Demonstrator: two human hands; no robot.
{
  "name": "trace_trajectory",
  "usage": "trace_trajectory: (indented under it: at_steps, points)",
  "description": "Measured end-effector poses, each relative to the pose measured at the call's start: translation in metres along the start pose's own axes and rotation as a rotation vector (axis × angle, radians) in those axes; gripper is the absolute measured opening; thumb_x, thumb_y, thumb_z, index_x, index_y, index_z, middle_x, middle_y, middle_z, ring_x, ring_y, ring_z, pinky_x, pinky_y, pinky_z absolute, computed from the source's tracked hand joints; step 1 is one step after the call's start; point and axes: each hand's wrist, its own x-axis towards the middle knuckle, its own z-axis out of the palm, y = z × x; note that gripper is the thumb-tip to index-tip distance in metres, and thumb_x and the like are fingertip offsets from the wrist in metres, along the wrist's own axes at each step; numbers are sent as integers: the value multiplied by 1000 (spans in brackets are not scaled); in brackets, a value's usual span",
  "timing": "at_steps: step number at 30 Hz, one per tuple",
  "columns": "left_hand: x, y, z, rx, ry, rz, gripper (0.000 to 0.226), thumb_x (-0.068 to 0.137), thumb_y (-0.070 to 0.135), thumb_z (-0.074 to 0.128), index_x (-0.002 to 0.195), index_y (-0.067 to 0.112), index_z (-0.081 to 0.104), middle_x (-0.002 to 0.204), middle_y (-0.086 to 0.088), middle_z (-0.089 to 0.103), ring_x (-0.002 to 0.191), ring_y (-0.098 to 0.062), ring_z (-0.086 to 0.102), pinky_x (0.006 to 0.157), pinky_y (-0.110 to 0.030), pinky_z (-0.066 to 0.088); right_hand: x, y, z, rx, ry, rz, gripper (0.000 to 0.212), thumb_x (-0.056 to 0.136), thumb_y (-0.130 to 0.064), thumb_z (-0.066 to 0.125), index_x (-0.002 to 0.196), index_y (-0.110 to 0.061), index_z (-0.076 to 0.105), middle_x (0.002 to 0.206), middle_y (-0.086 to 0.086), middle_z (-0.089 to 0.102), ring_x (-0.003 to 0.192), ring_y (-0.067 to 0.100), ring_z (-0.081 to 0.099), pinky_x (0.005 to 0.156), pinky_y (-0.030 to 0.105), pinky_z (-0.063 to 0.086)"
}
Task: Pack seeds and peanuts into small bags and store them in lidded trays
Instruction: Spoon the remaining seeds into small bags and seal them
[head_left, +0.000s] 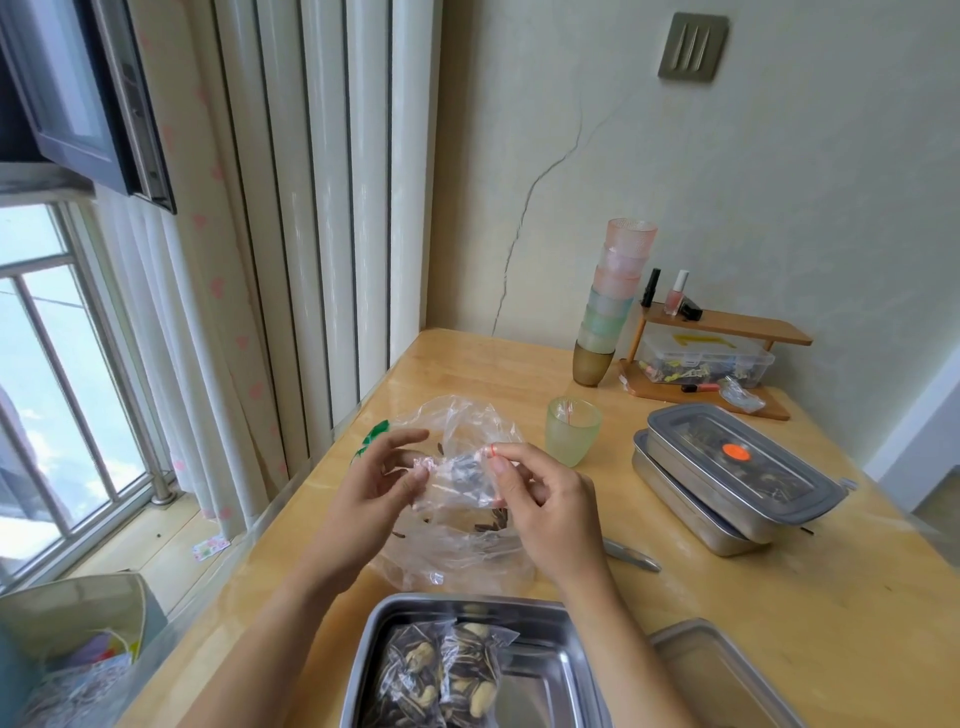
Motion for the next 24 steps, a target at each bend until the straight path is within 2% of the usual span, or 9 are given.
trace_trajectory:
  at_steps: [2, 4, 6, 9, 13, 15, 17, 20, 24]
  points:
    - [2, -5, 1, 115, 89, -13, 37, 105, 14, 54, 134, 36, 55, 97, 10, 64, 83, -10, 62, 85, -31, 52, -1, -1, 0, 0, -35, 40, 15, 103, -29, 63, 105, -31, 77, 71, -8, 71, 64, 9, 71, 53, 26, 51]
    - [2, -8, 2, 386, 109, 105, 35, 104, 29, 53, 137, 40, 51, 116, 15, 57, 99, -1, 59, 88, -29, 49, -1, -3, 0, -4, -102, 76, 16, 104, -27, 62, 107, -27, 77, 74, -12, 71, 69, 6, 74, 57, 24, 54]
    - [-1, -9, 4, 600, -6, 274, 47, 98, 50, 54, 143, 38, 49, 136, 15, 45, 127, 1, 45, 105, -27, 40, -2, -7, 0, -9, -205, 85, 18, 105, -30, 60, 108, -26, 77, 74, -10, 71, 71, 5, 74, 63, 27, 57]
    - [-3, -13, 10, 704, -167, 351, 69, 89, 66, 66, 148, 38, 44, 145, 21, 43, 140, -1, 36, 114, -28, 27, -4, -16, 0, 51, -289, 101, 19, 106, -26, 59, 115, -21, 75, 80, 0, 73, 59, 0, 66, 52, 16, 48]
    - [0, -21, 12, 729, -122, 313, 61, 89, 75, 57, 137, 37, 50, 129, 30, 56, 122, 8, 50, 109, -38, 36, -5, -17, -1, 96, -342, 124, 19, 106, -26, 58, 109, -21, 77, 74, -15, 70, 45, 3, 57, 48, 25, 46]
    - [1, -21, 11, 702, -111, 306, 55, 91, 72, 58, 132, 35, 53, 121, 29, 61, 114, 8, 55, 104, -41, 41, -5, -14, 2, 95, -362, 109, 19, 105, -29, 59, 113, -24, 77, 86, -20, 72, 46, 6, 57, 49, 31, 49]
    - [1, -17, 12, 653, -133, 320, 46, 93, 65, 62, 127, 34, 55, 114, 25, 64, 108, 5, 60, 100, -44, 45, -5, -11, 4, 73, -377, 78, 22, 104, -38, 60, 120, -34, 74, 105, -14, 75, 48, 23, 57, 48, 42, 50]
    - [0, -10, 14, 568, -165, 336, 39, 93, 53, 71, 121, 31, 57, 106, 19, 68, 99, -1, 66, 93, -45, 50, -5, -5, 4, 15, -400, 57, 29, 101, -53, 56, 126, -45, 68, 105, -1, 75, 51, 40, 54, 47, 49, 45]
    - [2, -16, 14, 608, -110, 322, 37, 92, 61, 67, 114, 32, 60, 98, 21, 67, 94, 1, 64, 90, -45, 51, -2, -7, 2, -31, -284, 29, 28, 103, -49, 53, 114, -35, 74, 97, -21, 73, 64, 10, 64, 59, 33, 52]
